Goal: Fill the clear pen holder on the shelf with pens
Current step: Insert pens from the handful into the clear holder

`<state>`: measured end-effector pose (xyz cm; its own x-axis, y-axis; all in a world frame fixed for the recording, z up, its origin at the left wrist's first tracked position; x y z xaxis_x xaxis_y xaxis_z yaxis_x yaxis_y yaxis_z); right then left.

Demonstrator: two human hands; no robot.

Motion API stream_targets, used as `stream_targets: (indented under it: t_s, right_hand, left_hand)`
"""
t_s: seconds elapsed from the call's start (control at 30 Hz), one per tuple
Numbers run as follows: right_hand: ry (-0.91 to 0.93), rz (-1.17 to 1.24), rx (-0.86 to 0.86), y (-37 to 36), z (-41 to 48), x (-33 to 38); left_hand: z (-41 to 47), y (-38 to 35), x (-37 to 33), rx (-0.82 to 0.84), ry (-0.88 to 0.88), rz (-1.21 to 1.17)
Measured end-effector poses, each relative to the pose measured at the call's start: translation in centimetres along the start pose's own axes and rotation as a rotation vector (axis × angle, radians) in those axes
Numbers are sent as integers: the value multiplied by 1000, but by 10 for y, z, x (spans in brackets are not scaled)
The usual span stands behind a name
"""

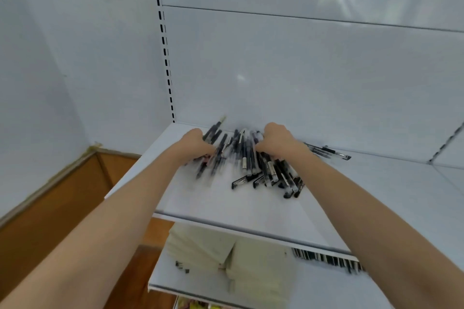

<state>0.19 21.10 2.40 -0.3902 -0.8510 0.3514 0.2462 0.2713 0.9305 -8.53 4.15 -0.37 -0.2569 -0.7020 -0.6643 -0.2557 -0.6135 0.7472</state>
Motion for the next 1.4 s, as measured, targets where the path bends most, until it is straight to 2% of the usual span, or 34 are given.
stream_targets:
  t_s: [0.1, 0.2, 0.27, 0.33, 0.47, 0.6, 0.7, 0.83, 0.97, 1.17, 1.3, 1.4]
  right_hand:
    - [0, 229, -105, 9, -7, -10]
    - [-70, 637, -231, 28, -28, -19]
    - [-155, 972, -234, 43, -51, -27]
    - [-225, 1215, -241, 54, -79, -38]
    - [-317, 1423, -293, 63, -138, -73]
    - [-433, 1477, -397, 70, -191, -120]
    - [-473, 1484, -496, 80, -229, -161]
    - [-457, 1481, -569, 102, -272, -218]
    - [-460, 1400, -644, 129, -311, -285]
    - [-426, 1287, -741, 172, -357, -371]
    - [-472, 1233, -803, 193, -369, -422]
    - [-531, 1231, -797, 203, -364, -462]
  left_hand:
    - [-6, 5, 7, -67, 26, -221]
    - [-26, 10, -8, -108, 16, -572]
    - [-51, 8, -30, -36, -57, -767]
    - [-78, -2, -51, 68, -110, -863]
    - [-130, -44, -84, 311, -83, -958]
    - [-177, -93, -116, 526, 10, -1024]
    - [-213, -126, -142, 664, -3, -1001]
    - [-254, -174, -180, 653, -131, -964]
    - [-297, -229, -227, 658, -161, -1007]
    - [-350, -290, -289, 703, -116, -1042]
    - [-355, -314, -323, 657, -28, -1056]
    - [-346, -330, -348, 608, -33, -1047]
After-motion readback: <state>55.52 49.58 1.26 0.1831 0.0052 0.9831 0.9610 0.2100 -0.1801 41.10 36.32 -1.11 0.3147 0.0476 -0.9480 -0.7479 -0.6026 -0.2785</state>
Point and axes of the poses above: each hand's wrist, its own z-axis towards the middle knuckle, its own y-axis out of the back of the hand, x = y × z, the point moved 1 cm from there along z, towards the middle knuckle, and after that the axes turned 9 degrees about -x, right-handed, at the moved point
